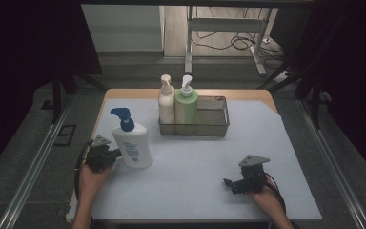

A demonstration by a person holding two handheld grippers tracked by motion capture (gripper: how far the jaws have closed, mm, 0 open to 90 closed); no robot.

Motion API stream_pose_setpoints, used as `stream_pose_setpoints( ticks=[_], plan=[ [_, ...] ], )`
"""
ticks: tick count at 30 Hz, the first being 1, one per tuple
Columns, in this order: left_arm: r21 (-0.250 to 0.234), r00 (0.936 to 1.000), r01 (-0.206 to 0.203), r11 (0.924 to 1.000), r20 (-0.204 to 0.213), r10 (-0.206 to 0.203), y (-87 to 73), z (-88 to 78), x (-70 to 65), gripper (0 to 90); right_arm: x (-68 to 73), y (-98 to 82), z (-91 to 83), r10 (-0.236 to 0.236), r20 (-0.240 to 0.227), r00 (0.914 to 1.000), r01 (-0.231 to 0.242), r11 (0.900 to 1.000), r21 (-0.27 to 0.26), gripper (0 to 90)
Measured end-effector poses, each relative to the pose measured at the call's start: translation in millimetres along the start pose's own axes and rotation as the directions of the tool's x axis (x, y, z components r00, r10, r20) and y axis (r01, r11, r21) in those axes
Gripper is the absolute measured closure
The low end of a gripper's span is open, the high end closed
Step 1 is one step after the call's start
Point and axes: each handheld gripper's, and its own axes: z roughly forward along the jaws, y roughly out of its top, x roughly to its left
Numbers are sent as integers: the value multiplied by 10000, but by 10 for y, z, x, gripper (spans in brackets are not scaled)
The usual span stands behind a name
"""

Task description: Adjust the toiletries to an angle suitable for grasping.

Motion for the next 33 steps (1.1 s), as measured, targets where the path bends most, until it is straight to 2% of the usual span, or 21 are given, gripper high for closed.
stream_pose_setpoints(
  ticks=[4, 8, 17, 23, 33],
  plan=[
    [22, 10000, -14, 10000, 28, 14, 19, 7, -1, 893, 0, 0, 0, -3, 0, 10000, 3, 10000, -4, 0],
    [17, 9998, 152, 9999, 137, -152, -13, 10, 9, 893, -1, 0, 0, -3, -1, 10000, 3, 10000, -3, 0],
    [151, 9992, 162, 9998, 363, -167, -94, 33, -13, 893, -1, 0, 0, 0, -1, 10000, 0, 10000, 0, 0],
    [300, 9991, -149, 9994, 396, 137, -67, 60, -81, 893, -1, 0, 0, 3, -1, 10000, -3, 10000, -1, 0],
    [321, 9950, -688, 9971, 742, 663, 0, 158, -228, 893, -1, -1, 0, 1, -3, 10000, -1, 10000, -4, 0]
  ],
)
